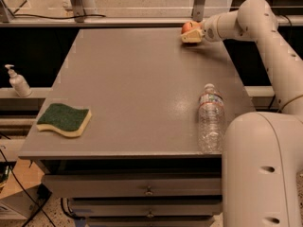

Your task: Move apple near sponge

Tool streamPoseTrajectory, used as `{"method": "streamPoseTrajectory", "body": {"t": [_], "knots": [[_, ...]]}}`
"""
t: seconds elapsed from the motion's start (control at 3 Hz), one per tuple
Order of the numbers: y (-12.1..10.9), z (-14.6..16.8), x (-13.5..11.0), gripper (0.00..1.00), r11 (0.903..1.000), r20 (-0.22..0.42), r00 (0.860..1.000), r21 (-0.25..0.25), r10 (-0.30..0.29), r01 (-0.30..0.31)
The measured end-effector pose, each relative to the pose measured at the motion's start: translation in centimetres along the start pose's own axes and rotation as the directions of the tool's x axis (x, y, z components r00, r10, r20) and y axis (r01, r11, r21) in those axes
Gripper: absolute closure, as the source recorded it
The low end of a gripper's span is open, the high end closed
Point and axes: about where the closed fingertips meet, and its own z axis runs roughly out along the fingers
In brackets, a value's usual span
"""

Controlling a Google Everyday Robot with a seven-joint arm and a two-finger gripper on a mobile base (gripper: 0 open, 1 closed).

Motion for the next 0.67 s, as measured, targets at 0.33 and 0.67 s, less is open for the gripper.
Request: {"method": "streamPoseTrajectory", "body": {"t": [0.33,0.67], "knots": [[1.0,-1.8,-1.7,0.87,0.9989,0.026,0.999,-0.033,-0.031,0.032],[3.1,-5.0,-5.1,1.00,0.9880,0.079,0.988,-0.064,-0.136,0.141]]}}
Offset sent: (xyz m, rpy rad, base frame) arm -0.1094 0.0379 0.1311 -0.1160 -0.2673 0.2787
